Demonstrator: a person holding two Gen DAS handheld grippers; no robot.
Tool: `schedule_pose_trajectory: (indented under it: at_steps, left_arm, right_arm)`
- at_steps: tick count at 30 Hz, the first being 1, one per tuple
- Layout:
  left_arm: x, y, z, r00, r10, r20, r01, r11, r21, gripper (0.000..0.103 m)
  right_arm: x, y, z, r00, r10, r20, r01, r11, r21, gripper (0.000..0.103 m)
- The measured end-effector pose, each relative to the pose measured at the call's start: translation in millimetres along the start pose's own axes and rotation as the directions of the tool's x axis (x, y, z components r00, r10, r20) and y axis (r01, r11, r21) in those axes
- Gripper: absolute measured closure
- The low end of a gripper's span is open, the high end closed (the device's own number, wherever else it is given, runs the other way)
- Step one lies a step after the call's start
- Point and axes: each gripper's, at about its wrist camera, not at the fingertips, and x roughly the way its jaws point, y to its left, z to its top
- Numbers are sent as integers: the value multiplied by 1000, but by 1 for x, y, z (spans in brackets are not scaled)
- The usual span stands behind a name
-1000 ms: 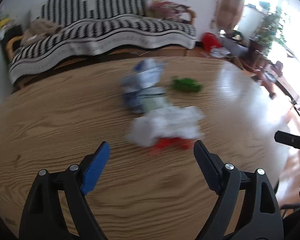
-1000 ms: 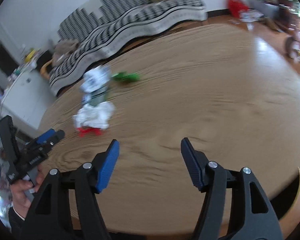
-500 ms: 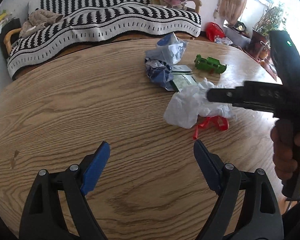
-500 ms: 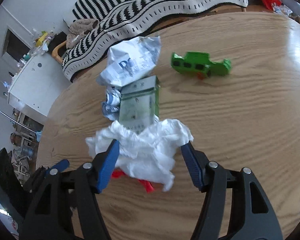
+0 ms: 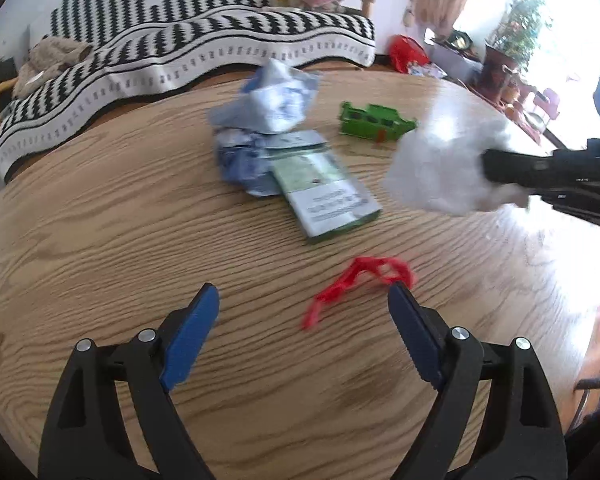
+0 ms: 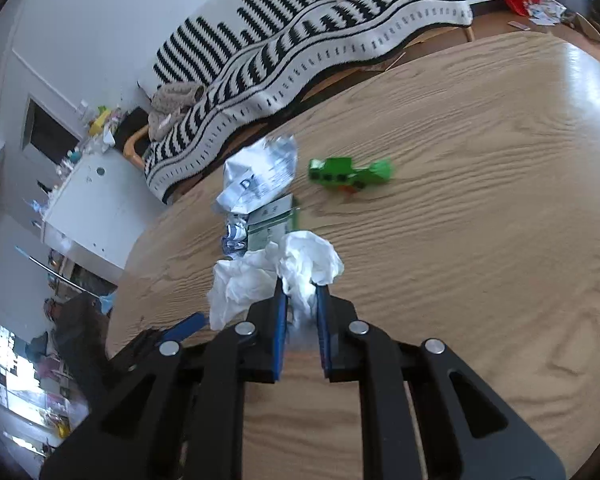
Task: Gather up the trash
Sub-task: 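Grasp the white tissue with the right tool while the left tool grasps the red toy, then carry the tissue and red toy to the bin and open both tools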
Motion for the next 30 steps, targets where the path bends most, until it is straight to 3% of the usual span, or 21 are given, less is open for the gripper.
schedule_pose_trajectory:
  at_steps: [5,8,9,11,12,16,24,30]
  left_arm:
    - [17,-26,8,1000,0,-17,0,999,38,19]
    - [24,-41,9,999,38,-23,-36,996,82,19]
    - [24,-43,9,999,40,-20,-38,995,88,25]
    - [21,-47,11,999,36,-14,-35,995,91,49]
    - [20,-49,12,999,34,-16,-33,995,95,66]
    - [17,-50,12,999,20,-37,-17,996,82,67]
    - [2,-41,19,1000,27,-4,-27,999,18,67]
    - [-20,-84,34,998,-46,46,44,998,34,67]
  right_arm:
    - [-26,-16,-7,1000,1,12,-1,1000,22,89]
    - [-37,-23,-13,1000,-2,19,2,999,33,89]
    - [-39,-23,-12,1000,-3,23,2,999,34,89]
    - [-45,-28,-13,999,-3,32,2,999,37,89]
    - [-46,-29,-14,999,-6,34,5,999,38,89]
    - [-48,-32,-16,999,-15,36,13,999,46,89]
    - [-63,-24,-16,997,-42,61,41,999,14,89]
    - [-115,-43,-32,984,-144,104,146,989,-13,89]
